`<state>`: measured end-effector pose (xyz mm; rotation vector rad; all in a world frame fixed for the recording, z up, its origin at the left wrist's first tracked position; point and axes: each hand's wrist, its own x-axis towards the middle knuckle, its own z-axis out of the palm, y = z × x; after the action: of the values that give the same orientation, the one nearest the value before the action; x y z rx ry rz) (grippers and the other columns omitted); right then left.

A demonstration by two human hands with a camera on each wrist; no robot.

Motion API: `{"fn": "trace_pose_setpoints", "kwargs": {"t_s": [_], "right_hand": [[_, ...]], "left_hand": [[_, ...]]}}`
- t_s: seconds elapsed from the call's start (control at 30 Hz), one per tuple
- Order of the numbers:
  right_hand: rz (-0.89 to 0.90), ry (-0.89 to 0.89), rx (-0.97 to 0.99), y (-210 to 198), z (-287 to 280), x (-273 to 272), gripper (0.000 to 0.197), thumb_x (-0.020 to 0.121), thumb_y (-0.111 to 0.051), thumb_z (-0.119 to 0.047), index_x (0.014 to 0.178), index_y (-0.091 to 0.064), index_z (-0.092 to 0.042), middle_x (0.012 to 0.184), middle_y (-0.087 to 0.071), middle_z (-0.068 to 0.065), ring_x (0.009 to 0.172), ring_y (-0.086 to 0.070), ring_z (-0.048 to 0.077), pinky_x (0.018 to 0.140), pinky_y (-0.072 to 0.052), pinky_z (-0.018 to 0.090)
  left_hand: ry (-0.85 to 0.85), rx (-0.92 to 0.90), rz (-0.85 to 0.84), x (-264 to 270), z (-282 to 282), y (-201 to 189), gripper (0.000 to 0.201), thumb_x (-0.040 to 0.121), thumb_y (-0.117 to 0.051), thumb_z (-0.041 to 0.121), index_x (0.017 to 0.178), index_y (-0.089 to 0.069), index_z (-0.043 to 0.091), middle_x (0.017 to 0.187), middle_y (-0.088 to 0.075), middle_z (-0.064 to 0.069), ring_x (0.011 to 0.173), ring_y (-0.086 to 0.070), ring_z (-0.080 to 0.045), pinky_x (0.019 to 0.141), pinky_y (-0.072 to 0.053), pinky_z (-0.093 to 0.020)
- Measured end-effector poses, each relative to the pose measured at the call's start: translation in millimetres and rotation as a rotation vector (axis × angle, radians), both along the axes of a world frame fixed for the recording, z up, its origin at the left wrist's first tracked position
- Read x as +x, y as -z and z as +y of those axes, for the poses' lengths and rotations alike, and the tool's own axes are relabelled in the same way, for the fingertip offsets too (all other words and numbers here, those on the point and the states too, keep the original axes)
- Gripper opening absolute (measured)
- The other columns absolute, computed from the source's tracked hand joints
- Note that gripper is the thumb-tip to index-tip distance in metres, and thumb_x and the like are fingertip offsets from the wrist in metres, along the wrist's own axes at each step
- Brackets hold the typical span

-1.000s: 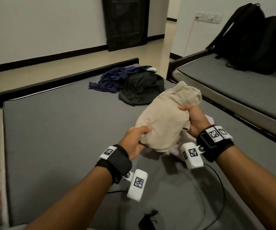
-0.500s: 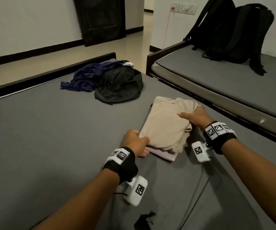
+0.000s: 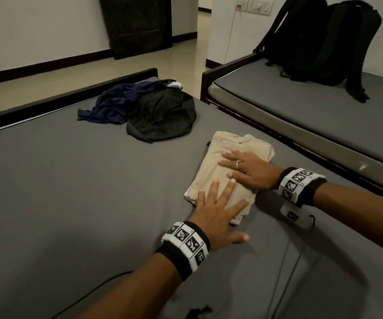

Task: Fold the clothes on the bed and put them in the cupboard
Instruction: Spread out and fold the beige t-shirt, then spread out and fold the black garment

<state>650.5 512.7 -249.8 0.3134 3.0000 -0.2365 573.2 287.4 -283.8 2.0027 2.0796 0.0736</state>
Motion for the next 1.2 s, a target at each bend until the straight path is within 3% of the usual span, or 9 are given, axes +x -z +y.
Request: {"fn": "trace_pose_setpoints", "kwargs": {"t_s": [0.17, 0.37, 0.47, 0.53, 0.63, 0.8, 0.93, 1.07, 1.2], "right_hand": [[-0.003, 0.228, 0.009, 3.6, 1.1, -5.2, 0.11, 0.067, -0.008, -0.099, 0.157, -0.024, -0.038, 0.167, -0.015, -0.003, 0.155, -0.005, 0.021, 0.122, -0.001, 0.048], [-0.088, 0.392, 0.048, -7.1, 4.9, -9.1, 0.114, 0.067, -0.001, -0.098, 0.158, -0.023, -0.033, 0.167, -0.015, -0.007, 0.154, -0.008, 0.02, 0.123, -0.007, 0.052], [-0.157, 0.439, 0.03, -17.9, 7.4, -11.9, 0.095, 0.08, -0.006, -0.092, 0.151, -0.035, -0.035, 0.163, -0.026, -0.009, 0.15, -0.024, 0.023, 0.119, -0.018, 0.056], [-0.131, 0.467, -0.024, -27.0, 13.5, -12.2, 0.107, 0.07, 0.0, -0.099, 0.136, -0.047, -0.03, 0.153, -0.043, 0.001, 0.137, -0.043, 0.027, 0.114, -0.032, 0.052], [-0.081, 0.536, -0.069, -43.0, 12.4, -14.9, 0.121, 0.065, -0.004, -0.101, 0.147, -0.043, -0.021, 0.154, -0.044, 0.007, 0.138, -0.045, 0.028, 0.117, -0.032, 0.045], [0.0, 0.488, -0.026, -95.1, 3.4, -55.9, 0.106, 0.072, -0.013, -0.099, 0.137, -0.055, -0.027, 0.143, -0.057, -0.001, 0.129, -0.054, 0.025, 0.11, -0.039, 0.046], [0.097, 0.457, 0.051, -163.6, -15.1, -117.9, 0.079, 0.092, -0.021, -0.079, 0.133, -0.061, -0.024, 0.128, -0.065, 0.01, 0.113, -0.061, 0.031, 0.1, -0.045, 0.042], [0.125, 0.407, 0.046, -182.4, -17.5, -196.7, 0.104, 0.073, -0.019, -0.094, 0.119, -0.068, -0.016, 0.116, -0.069, 0.01, 0.106, -0.064, 0.032, 0.094, -0.049, 0.042], [0.086, 0.334, 0.026, -145.9, -45.3, -259.6, 0.052, 0.091, -0.053, -0.065, 0.103, -0.071, -0.017, 0.097, -0.069, 0.006, 0.092, -0.066, 0.028, 0.078, -0.048, 0.033]], "left_hand": [[-0.001, -0.114, -0.005, 0.8, -5.8, -9.8, 0.095, 0.076, -0.043, 0.086, 0.153, -0.001, 0.05, 0.156, 0.04, 0.004, 0.143, 0.025, -0.05, 0.113, 0.004, -0.071], [-0.038, -0.244, -0.051, -3.4, -24.7, -30.5, 0.093, 0.075, -0.041, 0.089, 0.152, -0.003, 0.053, 0.159, 0.034, 0.004, 0.146, 0.009, -0.051, 0.114, -0.006, -0.071], [-0.122, -0.229, -0.201, -19.4, -44.3, -50.1, 0.087, 0.08, -0.042, 0.085, 0.153, -0.017, 0.046, 0.167, 0.005, -0.001, 0.15, -0.014, -0.036, 0.117, -0.025, -0.056], [-0.18, -0.143, -0.277, -39.4, -61.9, -62.5, 0.079, 0.087, -0.043, 0.077, 0.152, -0.029, 0.037, 0.162, -0.026, -0.002, 0.145, -0.032, -0.027, 0.116, -0.032, -0.044], [-0.274, -0.061, -0.229, -83.0, -98.9, -77.5, 0.075, 0.09, -0.041, 0.074, 0.15, -0.037, 0.031, 0.154, -0.042, 0.002, 0.139, -0.041, -0.02, 0.114, -0.034, -0.039], [-0.435, -0.084, -0.172, -147.2, -151.9, -92.3, 0.073, 0.091, -0.038, 0.074, 0.149, -0.041, 0.03, 0.153, -0.044, 0.002, 0.139, -0.041, -0.02, 0.114, -0.034, -0.04], [-0.486, -0.085, -0.133, -181.0, -173.9, -103.2, 0.072, 0.091, -0.038, 0.073, 0.149, -0.041, 0.03, 0.153, -0.043, 0.002, 0.139, -0.041, -0.02, 0.113, -0.035, -0.04], [-0.57, -0.007, -0.106, -213.5, -174.9, -106.6, 0.071, 0.091, -0.038, 0.073, 0.147, -0.043, 0.029, 0.15, -0.046, 0.002, 0.136, -0.044, -0.02, 0.111, -0.038, -0.042], [-0.681, 0.111, -0.109, -235.3, -177.2, -93.7, 0.064, 0.093, -0.04, 0.069, 0.143, -0.047, 0.029, 0.149, -0.046, 0.005, 0.136, -0.045, -0.018, 0.11, -0.039, -0.041]]}}
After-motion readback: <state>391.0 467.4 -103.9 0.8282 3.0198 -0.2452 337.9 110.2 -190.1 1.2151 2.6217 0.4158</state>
